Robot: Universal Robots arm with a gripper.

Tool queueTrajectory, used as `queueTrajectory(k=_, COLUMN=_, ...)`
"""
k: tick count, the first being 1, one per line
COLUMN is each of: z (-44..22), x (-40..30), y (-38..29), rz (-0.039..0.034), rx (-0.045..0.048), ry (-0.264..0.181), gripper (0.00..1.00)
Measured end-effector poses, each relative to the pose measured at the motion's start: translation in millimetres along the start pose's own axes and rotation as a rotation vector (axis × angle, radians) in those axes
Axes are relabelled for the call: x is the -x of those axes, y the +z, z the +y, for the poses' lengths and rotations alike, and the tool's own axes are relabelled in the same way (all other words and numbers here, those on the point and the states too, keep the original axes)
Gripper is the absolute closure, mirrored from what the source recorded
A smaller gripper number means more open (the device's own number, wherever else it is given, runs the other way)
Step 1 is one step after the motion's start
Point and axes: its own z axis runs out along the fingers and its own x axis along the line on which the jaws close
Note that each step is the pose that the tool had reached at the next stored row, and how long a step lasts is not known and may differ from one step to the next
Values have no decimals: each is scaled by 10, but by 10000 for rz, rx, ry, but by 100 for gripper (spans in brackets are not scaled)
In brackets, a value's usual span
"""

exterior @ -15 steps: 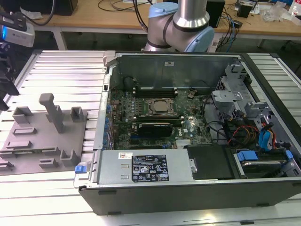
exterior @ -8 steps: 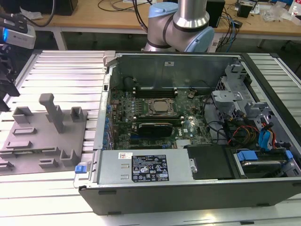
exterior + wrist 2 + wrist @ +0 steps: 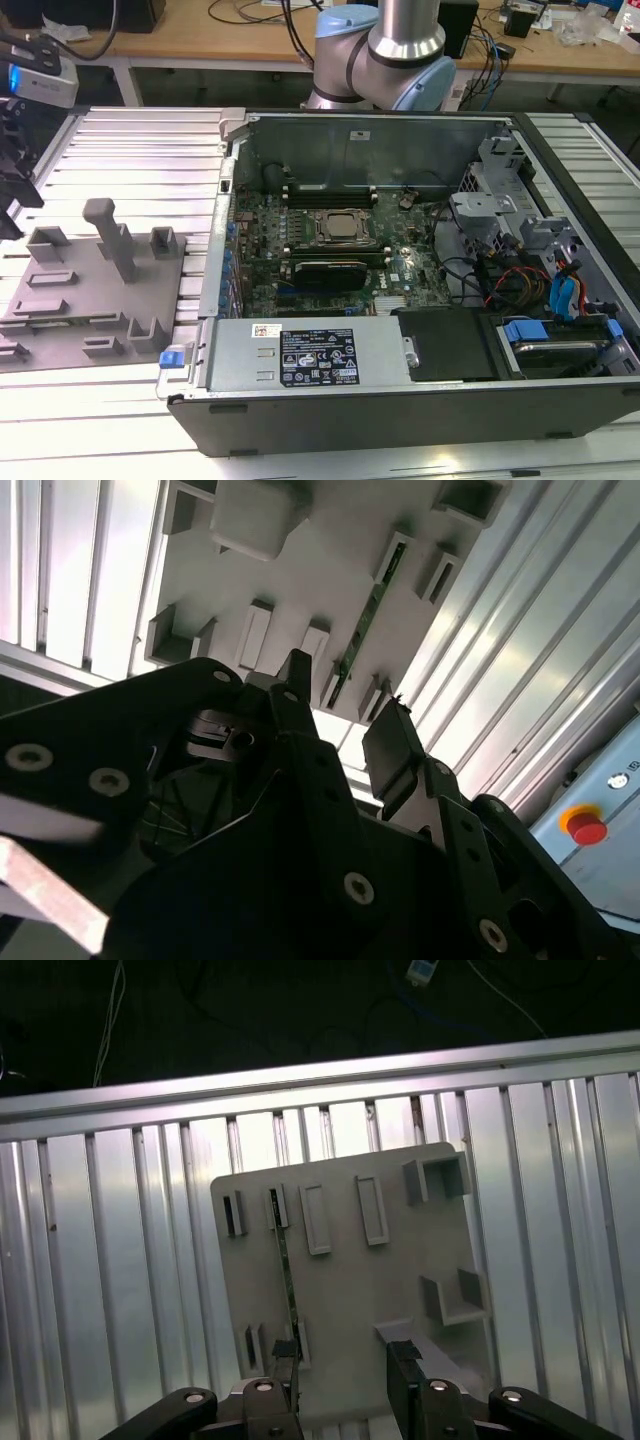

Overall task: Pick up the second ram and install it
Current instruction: 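Pick up the second ram and move it above second insertion slot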

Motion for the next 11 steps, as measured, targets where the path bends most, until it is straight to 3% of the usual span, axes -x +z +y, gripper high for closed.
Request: queueTrajectory(k=11, z=-3, x=-1, y=63, rz=2, rx=1, ry=-53, gripper=52)
